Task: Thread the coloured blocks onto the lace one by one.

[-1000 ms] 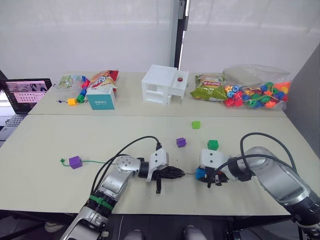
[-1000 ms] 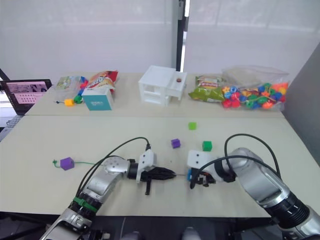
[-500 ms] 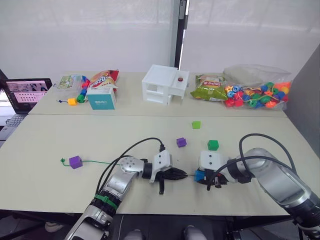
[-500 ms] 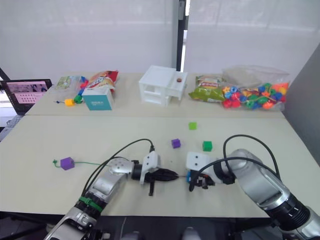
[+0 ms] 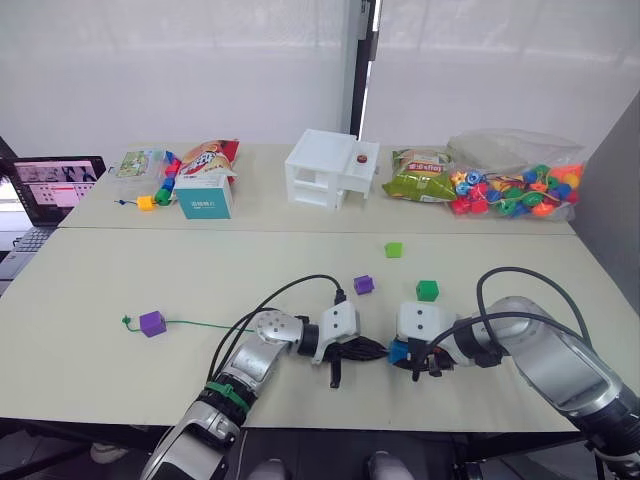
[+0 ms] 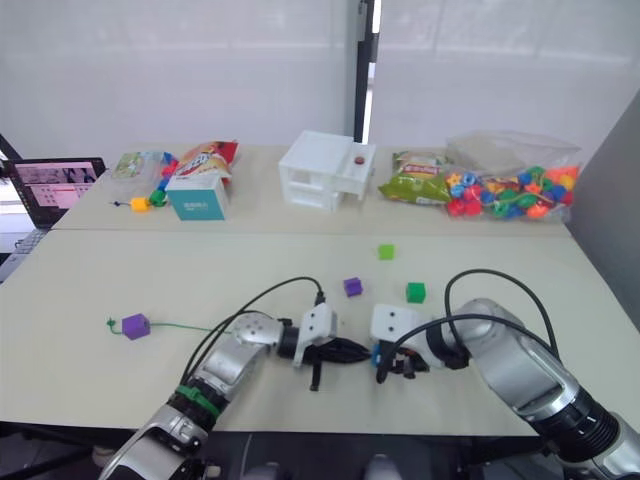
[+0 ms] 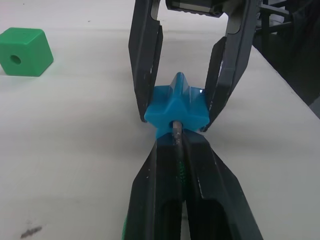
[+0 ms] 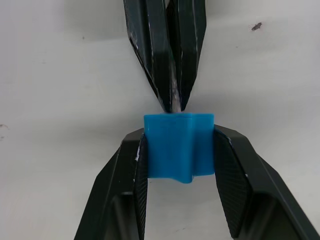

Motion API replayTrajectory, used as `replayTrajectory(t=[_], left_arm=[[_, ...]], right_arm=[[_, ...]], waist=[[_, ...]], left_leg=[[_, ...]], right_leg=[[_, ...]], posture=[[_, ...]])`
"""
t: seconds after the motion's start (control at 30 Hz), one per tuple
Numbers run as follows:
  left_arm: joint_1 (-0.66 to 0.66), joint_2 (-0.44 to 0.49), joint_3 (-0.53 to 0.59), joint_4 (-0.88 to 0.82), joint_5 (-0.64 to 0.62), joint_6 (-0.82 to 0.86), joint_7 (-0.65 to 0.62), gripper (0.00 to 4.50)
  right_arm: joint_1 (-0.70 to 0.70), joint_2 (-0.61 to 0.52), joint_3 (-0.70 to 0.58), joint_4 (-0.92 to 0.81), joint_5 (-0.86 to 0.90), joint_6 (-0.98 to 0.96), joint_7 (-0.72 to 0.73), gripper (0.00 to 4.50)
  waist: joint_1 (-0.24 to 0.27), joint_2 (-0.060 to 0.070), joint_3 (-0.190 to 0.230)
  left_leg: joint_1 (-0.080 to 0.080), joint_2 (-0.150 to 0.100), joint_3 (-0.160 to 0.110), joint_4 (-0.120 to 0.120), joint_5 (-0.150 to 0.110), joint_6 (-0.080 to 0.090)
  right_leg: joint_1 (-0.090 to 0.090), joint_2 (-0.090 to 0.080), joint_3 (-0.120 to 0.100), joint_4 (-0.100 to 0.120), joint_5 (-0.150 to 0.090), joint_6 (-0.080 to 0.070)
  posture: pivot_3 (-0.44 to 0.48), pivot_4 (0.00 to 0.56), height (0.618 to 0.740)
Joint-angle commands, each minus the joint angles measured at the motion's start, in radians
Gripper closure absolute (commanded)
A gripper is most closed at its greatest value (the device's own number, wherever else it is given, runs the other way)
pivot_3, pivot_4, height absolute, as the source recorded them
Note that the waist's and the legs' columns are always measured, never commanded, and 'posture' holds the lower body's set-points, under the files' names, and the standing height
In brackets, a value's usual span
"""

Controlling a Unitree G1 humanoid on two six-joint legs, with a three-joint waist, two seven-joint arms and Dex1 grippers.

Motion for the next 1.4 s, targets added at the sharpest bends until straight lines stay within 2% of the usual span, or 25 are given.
replayTrajectory(t=[0.03,0.27,0.63,0.73,0.77,0.8,0.87,0.93,0.97,1.17,1.4], left_arm=[[-0.013,-0.019,0.012,-0.042,-0.04,0.058,-0.009,3.77],[0.006,0.05,0.002,-0.084,-0.004,0.062,-0.019,1.52],[0.028,0.103,0.015,-0.142,-0.024,0.084,-0.013,1.51],[0.025,0.106,0.013,-0.141,-0.024,0.079,-0.019,2.35],[0.023,0.106,0.011,-0.14,-0.025,0.077,-0.023,2.78],[0.019,0.106,0.009,-0.136,-0.027,0.076,-0.033,2.98],[0.011,0.107,0.003,-0.131,-0.027,0.07,-0.048,3.76],[0.009,0.107,0.001,-0.134,-0.031,0.072,-0.062,4.35],[0.01,0.106,0.001,-0.136,-0.033,0.074,-0.068,4.49],[-0.003,0.067,-0.019,-0.11,-0.018,0.057,-0.07,4.5],[-0.068,-0.025,-0.034,0.009,0.025,-0.002,-0.025,4.5]], right_arm=[[-0.009,0.01,-0.005,-0.045,0.03,0.006,0.005,3.16],[-0.017,0.017,0.001,-0.036,0.027,0.004,0.007,3.16],[-0.017,0.022,0.008,-0.026,0.022,-0.006,0.01,3.16],[-0.017,0.025,0.01,-0.023,0.02,-0.009,0.008,3.16],[-0.017,0.026,0.011,-0.022,0.019,-0.01,0.008,3.16],[-0.02,0.029,0.012,-0.02,0.018,-0.009,0.007,3.16],[-0.025,0.032,0.014,-0.017,0.016,-0.01,0.006,3.16],[-0.026,0.032,0.014,-0.016,0.016,-0.01,0.006,3.16],[-0.027,0.032,0.014,-0.017,0.016,-0.008,0.005,3.16],[-0.027,0.034,0.015,-0.022,0.018,-0.001,0.002,3.16],[-0.03,0.038,0.019,-0.031,0.019,0.007,0.002,3.16]], waist=[[0.0,0.0,0.0],[-0.002,0.0,0.0],[-0.001,0.0,0.0],[-0.001,0.0,0.0],[-0.001,0.0,0.0],[-0.001,0.0,0.0],[-0.001,0.0,0.0],[-0.001,0.0,0.0],[-0.001,0.0,0.0],[-0.001,0.0,0.0],[0.002,0.0,0.0]], left_leg=[[0.0,0.0,0.0,0.0,0.0,0.0],[0.0,0.0,0.0,0.0,0.0,0.0],[0.0,0.0,0.0,0.0,0.0,0.0],[0.0,0.0,0.0,0.0,0.0,0.0],[0.0,0.0,0.0,0.0,0.0,0.0],[0.0,0.0,0.0,0.0,0.0,0.0],[0.0,0.0,0.0,0.0,0.0,0.0],[0.0,0.0,0.0,0.0,0.0,0.0],[0.0,0.0,0.0,0.0,0.0,0.0],[0.0,0.0,0.0,0.0,0.0,0.0],[0.0,0.0,0.0,0.0,0.0,0.0]], right_leg=[[0.0,0.0,0.0,0.0,0.0,0.0],[0.0,0.0,0.0,0.0,0.0,0.0],[0.0,0.0,0.0,0.0,0.0,0.0],[0.0,0.0,0.0,0.0,0.0,0.0],[0.0,0.0,0.0,0.0,0.0,0.0],[0.0,0.0,0.0,0.0,0.0,0.0],[0.0,0.0,0.0,0.0,0.0,0.0],[0.0,0.0,0.0,0.0,0.0,0.0],[0.0,0.0,0.0,0.0,0.0,0.0],[0.0,0.0,0.0,0.0,0.0,0.0],[0.001,0.0,0.0,-0.001,0.0,0.0]], posture=[[0.0,0.15,0.74],[0.0,0.15,0.74],[0.0,0.15,0.74],[0.0,0.15,0.74],[0.0,0.15,0.74],[0.0,0.15,0.74],[0.0,0.15,0.74],[0.0,0.15,0.74],[0.0,0.15,0.74],[0.0,0.15,0.74],[0.0,0.15,0.74]])
